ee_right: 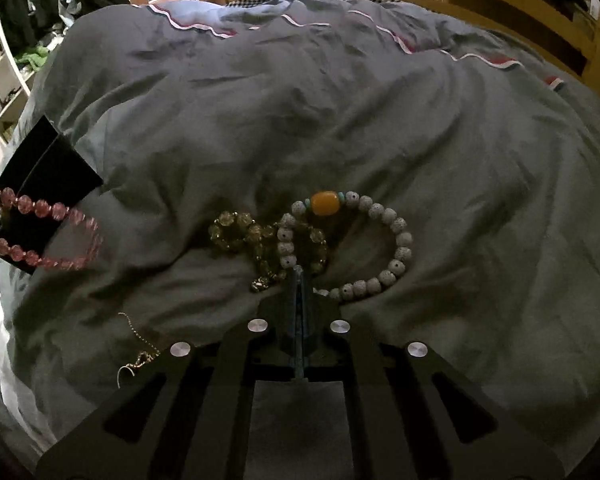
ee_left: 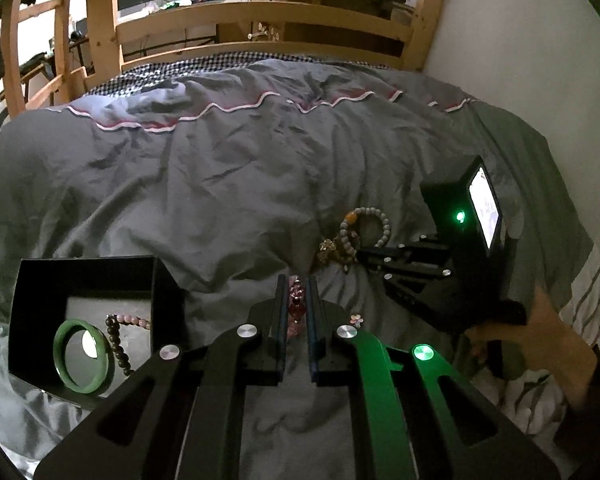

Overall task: Organize jewelry
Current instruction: 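Carry both bracelets to the black box and open both tools to release them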

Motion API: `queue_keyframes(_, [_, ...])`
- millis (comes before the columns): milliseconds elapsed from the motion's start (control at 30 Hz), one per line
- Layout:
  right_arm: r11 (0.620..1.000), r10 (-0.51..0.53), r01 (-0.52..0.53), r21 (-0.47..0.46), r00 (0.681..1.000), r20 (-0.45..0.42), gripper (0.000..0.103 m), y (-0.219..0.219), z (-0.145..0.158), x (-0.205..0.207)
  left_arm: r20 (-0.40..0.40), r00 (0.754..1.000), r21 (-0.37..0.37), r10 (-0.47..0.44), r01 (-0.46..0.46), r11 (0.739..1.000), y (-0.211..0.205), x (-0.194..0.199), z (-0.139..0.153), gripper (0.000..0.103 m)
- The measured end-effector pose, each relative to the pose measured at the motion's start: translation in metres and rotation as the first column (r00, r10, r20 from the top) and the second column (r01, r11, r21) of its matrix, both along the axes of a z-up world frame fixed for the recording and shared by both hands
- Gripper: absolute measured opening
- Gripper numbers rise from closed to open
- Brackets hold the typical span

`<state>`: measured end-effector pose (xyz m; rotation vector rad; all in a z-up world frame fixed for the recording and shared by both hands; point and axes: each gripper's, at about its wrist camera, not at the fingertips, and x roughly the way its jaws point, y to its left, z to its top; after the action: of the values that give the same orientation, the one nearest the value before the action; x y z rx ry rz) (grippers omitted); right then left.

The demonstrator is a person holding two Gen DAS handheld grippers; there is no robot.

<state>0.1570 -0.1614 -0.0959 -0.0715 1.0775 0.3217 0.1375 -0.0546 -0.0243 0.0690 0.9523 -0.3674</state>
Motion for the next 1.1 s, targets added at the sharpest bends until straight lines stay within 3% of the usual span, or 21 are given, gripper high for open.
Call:
queue_keyframes(33, [1.000,0.004,-0.004,0.003,1.000,0.001,0.010,0.000,0.001,0.000,-0.005,1.000,0.004,0.004,-0.004,1.000,0.000,0.001,-0.001,0.008])
queue_keyframes(67, [1.000,0.008,-0.009,0.009,1.000,0.012,0.024,0.002,0.003,-0.001,-0.009,1.000,0.006,0.010,-0.010,1.000,0.001,0.002,-0.002,0.008])
queue_keyframes(100, [1.000,0.014,-0.015,0.021,1.000,0.022,0.031,0.003,0.005,-0.002,-0.013,1.000,0.006,0.012,-0.012,1.000,0.002,0.002,-0.003,0.008])
queue_keyframes(167, [1.000,0.001,0.000,-0.005,0.998,0.068,0.067,0.007,0.009,-0.005,-0.016,1.000,0.009,0.015,-0.015,1.000,0.002,0.003,-0.003,0.008])
queue_keyframes(200, [1.000,-0.002,0.002,-0.010,0.996,0.084,0.069,0.009,0.009,-0.005,-0.016,1.000,0.007,0.016,-0.016,1.000,0.003,0.003,-0.003,0.008])
queue_keyframes(233, [1.000,-0.004,0.004,-0.002,0.996,0.084,0.066,0.008,0.008,-0.004,-0.018,1.000,0.005,0.017,-0.017,1.000,0.003,0.004,-0.003,0.008])
queue_keyframes(300, [1.000,-0.019,0.019,0.007,0.999,0.046,0.035,0.006,0.000,0.002,-0.017,1.000,0.005,0.021,-0.021,1.000,0.004,0.004,-0.003,0.008])
queue_keyframes(367, [0.999,-0.031,0.031,0.017,0.998,0.050,0.028,0.003,-0.003,0.005,-0.020,0.999,0.006,0.029,-0.029,1.000,0.006,0.004,-0.003,0.008])
queue_keyframes(467, [0.997,-0.054,0.049,0.057,0.996,0.077,0.009,-0.001,0.004,0.006,-0.018,0.999,0.000,0.041,-0.041,0.999,0.011,0.005,0.001,0.008])
queue_keyframes(733, [0.977,-0.069,0.020,0.213,0.971,0.229,0.009,-0.003,0.052,-0.005,0.033,0.997,-0.033,0.069,-0.068,0.997,0.028,0.000,0.027,0.008])
queue_keyframes(900, [0.926,-0.085,-0.030,0.376,0.954,0.286,0.009,-0.002,0.084,-0.013,0.064,0.993,-0.039,0.100,-0.098,0.994,0.041,-0.004,0.046,0.008])
queue_keyframes(1100, [0.876,-0.077,-0.103,0.471,0.934,0.349,0.009,0.019,0.119,-0.025,0.064,0.985,-0.041,0.162,-0.159,0.986,0.066,-0.001,0.058,0.008])
